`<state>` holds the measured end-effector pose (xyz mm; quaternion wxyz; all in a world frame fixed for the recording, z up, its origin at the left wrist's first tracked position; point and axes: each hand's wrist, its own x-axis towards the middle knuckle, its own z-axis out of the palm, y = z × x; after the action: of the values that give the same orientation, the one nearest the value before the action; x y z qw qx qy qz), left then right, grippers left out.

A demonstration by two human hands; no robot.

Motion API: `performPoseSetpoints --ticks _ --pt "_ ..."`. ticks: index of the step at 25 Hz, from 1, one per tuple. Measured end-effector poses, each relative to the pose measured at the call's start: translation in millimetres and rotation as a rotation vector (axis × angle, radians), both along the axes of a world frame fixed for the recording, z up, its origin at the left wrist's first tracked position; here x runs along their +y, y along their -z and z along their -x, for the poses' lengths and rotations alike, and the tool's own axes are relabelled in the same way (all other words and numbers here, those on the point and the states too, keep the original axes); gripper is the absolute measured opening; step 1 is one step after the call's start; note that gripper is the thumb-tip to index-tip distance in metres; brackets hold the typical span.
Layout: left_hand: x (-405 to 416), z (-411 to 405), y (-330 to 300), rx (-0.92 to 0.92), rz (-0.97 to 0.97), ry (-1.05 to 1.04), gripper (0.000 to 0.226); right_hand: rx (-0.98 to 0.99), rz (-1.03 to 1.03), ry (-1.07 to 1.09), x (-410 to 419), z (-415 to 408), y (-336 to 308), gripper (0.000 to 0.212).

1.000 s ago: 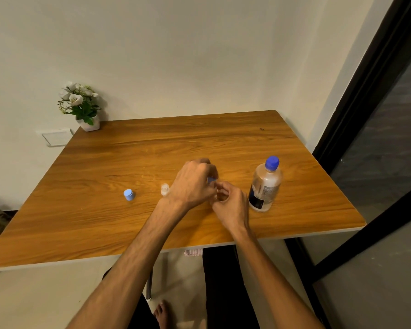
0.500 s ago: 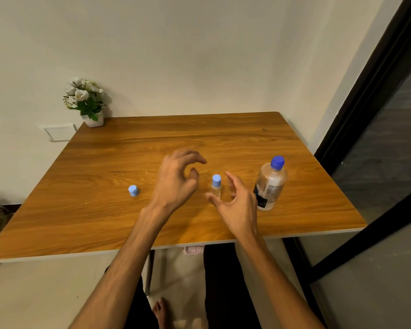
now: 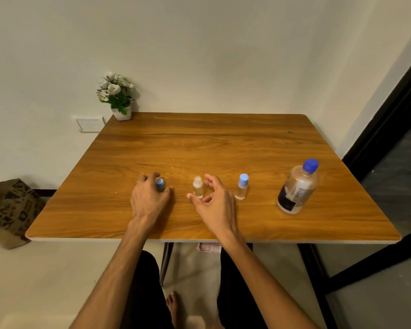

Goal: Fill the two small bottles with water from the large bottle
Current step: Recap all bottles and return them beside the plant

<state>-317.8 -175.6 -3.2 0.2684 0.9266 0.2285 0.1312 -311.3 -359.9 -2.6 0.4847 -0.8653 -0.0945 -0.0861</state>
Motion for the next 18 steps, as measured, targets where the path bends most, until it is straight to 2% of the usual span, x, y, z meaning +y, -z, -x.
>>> performPoseSetpoints --ticks 3,5,7,10,12,16,18 --pt "0.1 -0.9 0.3 -0.142 0.052 -0.002 0.033 -0.013 -0.008 0.028 9.7 -5.0 10.0 0.057" --pt "-4.6 0.8 -8.7 -0.275 0.211 0.006 0.023 -0.024 0.002 0.036 11.9 -8.6 14.2 0.044" --pt "-15.1 0.5 -23.9 -0.363 0.318 0.104 0.018 -0.035 0.009 0.027 10.1 -12.7 18.5 0.037" --pt "-33.7 -5.0 -41.2 -0.281 0.152 0.329 0.019 -0.018 0.005 -0.011 6.3 -14.5 22.2 0.035" --pt "-42.0 -6.5 -45.9 -0.218 0.025 0.367 0.02 -0.014 0.024 -0.021 5.2 -14.2 23.4 0.037" --pt "-44.3 -4.9 -58.4 -0.113 -0.105 0.439 0.014 -0.011 0.016 -0.022 4.5 -14.3 20.5 0.033" --pt "-46.6 -2.9 -67.3 -0.082 -0.124 0.563 0.029 -0.015 0.014 -0.021 3.8 -15.4 19.0 0.028"
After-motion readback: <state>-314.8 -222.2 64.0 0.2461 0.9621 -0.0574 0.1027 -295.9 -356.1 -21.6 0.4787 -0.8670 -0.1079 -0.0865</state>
